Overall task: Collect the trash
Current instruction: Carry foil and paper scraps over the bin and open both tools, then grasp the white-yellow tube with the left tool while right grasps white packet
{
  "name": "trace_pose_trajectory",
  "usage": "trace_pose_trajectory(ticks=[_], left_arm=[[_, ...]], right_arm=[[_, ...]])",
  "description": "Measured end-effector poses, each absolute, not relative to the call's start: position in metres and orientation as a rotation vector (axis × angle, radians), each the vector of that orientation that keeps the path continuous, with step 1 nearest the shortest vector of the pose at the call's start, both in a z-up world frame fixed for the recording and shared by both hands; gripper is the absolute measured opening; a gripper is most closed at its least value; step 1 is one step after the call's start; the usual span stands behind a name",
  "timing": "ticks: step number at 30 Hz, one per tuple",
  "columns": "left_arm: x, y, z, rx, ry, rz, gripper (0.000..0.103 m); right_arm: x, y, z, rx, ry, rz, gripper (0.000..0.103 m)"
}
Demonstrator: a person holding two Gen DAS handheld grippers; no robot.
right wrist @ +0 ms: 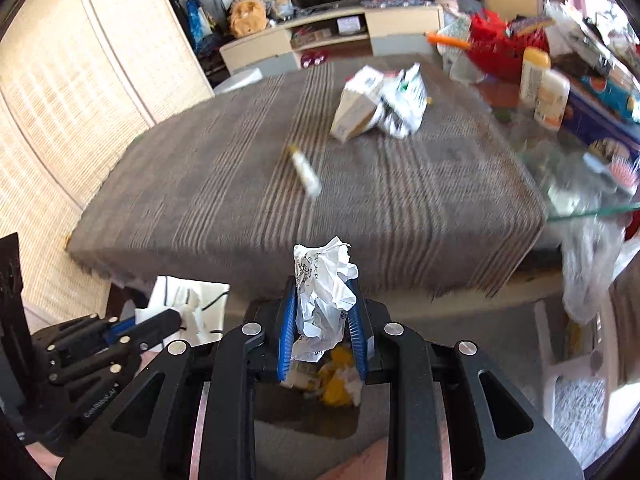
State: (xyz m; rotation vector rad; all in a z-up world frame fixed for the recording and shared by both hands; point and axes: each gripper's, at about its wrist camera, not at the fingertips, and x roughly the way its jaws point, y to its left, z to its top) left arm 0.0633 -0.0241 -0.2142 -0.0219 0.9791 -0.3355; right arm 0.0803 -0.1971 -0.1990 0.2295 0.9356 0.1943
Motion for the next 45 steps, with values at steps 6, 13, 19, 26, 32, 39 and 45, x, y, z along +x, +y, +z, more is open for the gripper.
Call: trace_pose_trajectory(ticks=[6,13,19,26,32,39,45], left_arm=[[0.055,-0.017,-0.273,-0.046,1.091,-0.332,0.007],[0.063,-0.015,-0.325,-0.046,1.189,-0.318,0.007],[0.075,-0.019,-0.358,-0.054,1.263,-0.33,0.008],[0.083,-0.017,-0.371,-0.052,1.301,-0.322,0.012],[0.083,-0.01,-0.36,-0.054,1.275,-0.308,0.042],[0.072,-0.008,-0.317,-0.038,1.174,-0.274,0.075],[0.07,-0.012,-0.271,-0.037,1.084,-0.272,0.085]], right_arm=[[0.077,-0.178,-0.255,0.233,1.053,0.217,0.025],[0.082,-0.167,-0.303,0.235,1.151,0.207,0.025],[0.093,-0.159,-0.336,0.273,1.234,0.209,0.028],[0.103,-0.161,-0.35,0.298,1.257,0.197,0.039],[0.103,-0.171,-0.338,0.321,1.223,0.18,0.054],[0.09,-0.196,-0.295,0.297,1.099,0.094,0.095],[0.084,-0.228,-0.26,0.312,1.014,0.042,0.1]])
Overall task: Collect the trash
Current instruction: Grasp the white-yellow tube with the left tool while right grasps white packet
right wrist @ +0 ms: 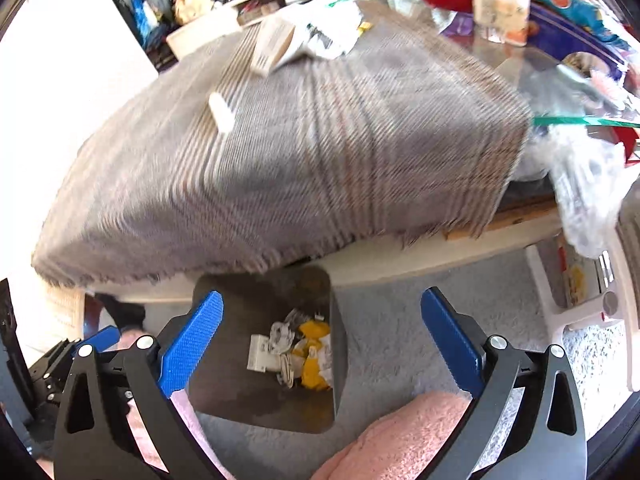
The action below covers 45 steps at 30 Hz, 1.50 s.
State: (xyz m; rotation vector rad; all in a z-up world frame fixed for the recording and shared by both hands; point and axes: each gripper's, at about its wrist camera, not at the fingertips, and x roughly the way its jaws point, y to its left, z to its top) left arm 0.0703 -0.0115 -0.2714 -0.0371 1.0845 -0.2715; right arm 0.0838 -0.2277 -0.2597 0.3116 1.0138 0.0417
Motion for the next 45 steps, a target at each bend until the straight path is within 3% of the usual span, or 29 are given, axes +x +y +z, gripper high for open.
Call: trace_pose_trajectory(ticks=[15,33,37,39,45], left_arm=[[0.122,-0.05,-0.201,0.008,0.939,-0.307,0.085],[0.229,-0.084,-0.205,0.013,0.927,-0.283,0.084],[0.248,-0.095,-0.216,0.034,0.947,-0.271,0.08],[0.257,-0.097,-0.224,0.03,0.967,-0.264,0.073],[0.274,-0.098,-0.237,0.032,0.992,-0.252,0.062]], right_arm=[[0.123,-0.266,-0.202,0.328,0.895,0.0,0.1],[0.249,-0.284,-0.17,0.276,0.822,-0.006,0.1],[0.277,-0.287,-0.177,0.297,0.821,-0.01,0.099],[0.287,-0.286,-0.181,0.301,0.823,-0.011,0.099],[0.313,-0.284,-0.194,0.292,0.837,-0.013,0.084]])
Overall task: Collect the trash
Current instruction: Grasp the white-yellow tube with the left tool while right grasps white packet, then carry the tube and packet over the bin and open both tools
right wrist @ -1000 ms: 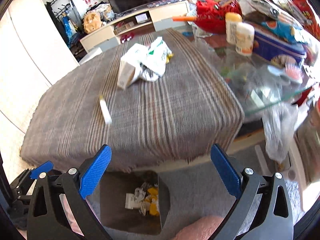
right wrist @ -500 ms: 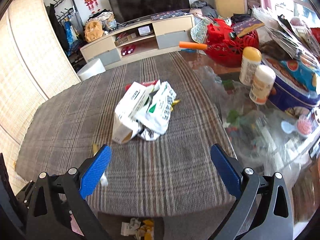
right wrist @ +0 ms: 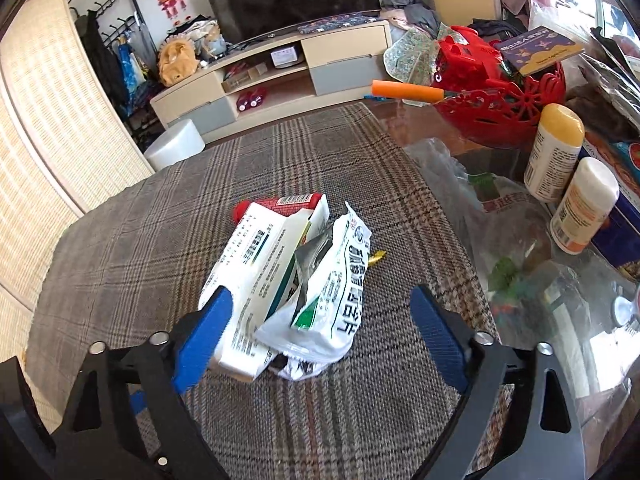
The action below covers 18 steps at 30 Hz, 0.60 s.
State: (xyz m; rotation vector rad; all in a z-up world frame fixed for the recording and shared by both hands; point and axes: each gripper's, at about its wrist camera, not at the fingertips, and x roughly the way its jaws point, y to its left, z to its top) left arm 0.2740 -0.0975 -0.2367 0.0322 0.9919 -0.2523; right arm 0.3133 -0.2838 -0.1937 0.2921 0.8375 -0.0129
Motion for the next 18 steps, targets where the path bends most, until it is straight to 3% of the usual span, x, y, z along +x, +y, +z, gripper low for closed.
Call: trace_pose_trajectory(ticks=[8,9,10,13,15,18], left_arm=[[0.276,-0.099,-0.241,0.068,0.989,-0.236,0.045],[0.275,-0.1,-0.241,0.072,0.986,-0.239,0.041],[0.271,-0.101,-0.241,0.078,0.985,-0.242,0.038],[0.267,-0.101,-0.24,0.09,0.988,-0.249,0.024],[0.262,-0.101,-0.241,0.093,0.982,-0.246,0.02],[0.257,-0.098,-0.241,0.088,0.985,-0.25,0.013]], right_arm=[[0.323,-0.29,-0.211,0.287,0.893,-0.012,0.067],[0.322,-0.291,-0.211,0.285,0.891,-0.008,0.059],[0.32,-0.291,-0.21,0.284,0.891,-0.004,0.044],[0.314,-0.289,-0.207,0.252,0.905,-0.005,0.021],[0.308,-0.288,-0.207,0.239,0.914,0.008,0.011],[0.296,-0.29,-0.204,0.23,0.916,0.008,0.009]])
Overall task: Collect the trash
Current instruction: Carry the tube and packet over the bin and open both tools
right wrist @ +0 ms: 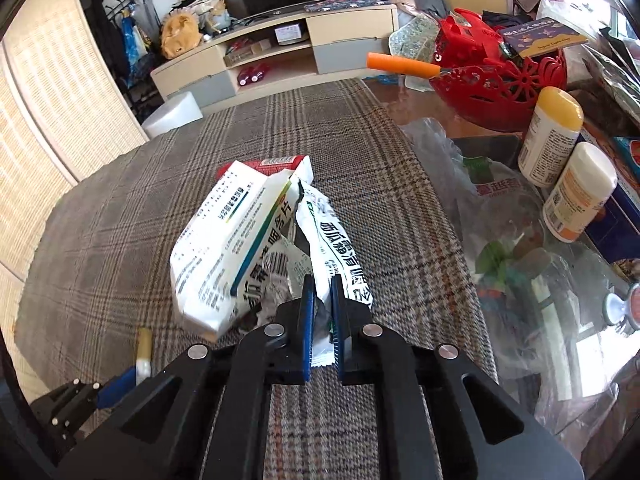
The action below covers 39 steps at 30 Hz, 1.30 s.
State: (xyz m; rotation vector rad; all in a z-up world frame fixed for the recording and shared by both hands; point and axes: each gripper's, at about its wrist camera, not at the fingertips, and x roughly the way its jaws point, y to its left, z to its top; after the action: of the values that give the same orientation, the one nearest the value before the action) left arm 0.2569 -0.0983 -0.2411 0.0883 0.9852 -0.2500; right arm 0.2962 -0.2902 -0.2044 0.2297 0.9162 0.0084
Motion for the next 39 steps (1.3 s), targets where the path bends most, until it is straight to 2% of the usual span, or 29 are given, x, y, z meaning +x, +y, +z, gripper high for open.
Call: trace_pose_trajectory(ticks=[12,26,39], left_arm=[[0.201,-0.072,-0.239,0.066,1.018,-0.318,0.011],[0.1,-0.042,-0.239,0.034,1.01,-0.331,0.011],[0.052,-0.014,-0.295,-0.021,1.11,-0.307,0.011]], right_arm=[[0.218,-0.287,-0.199,0.258,0.923,0.021,0.007],[0.108,-0.228,-0.212,0.291,0.972,0.157,0.007],[0.063,-0.176,-0.266,0.282,1.097,0.231,0.007]])
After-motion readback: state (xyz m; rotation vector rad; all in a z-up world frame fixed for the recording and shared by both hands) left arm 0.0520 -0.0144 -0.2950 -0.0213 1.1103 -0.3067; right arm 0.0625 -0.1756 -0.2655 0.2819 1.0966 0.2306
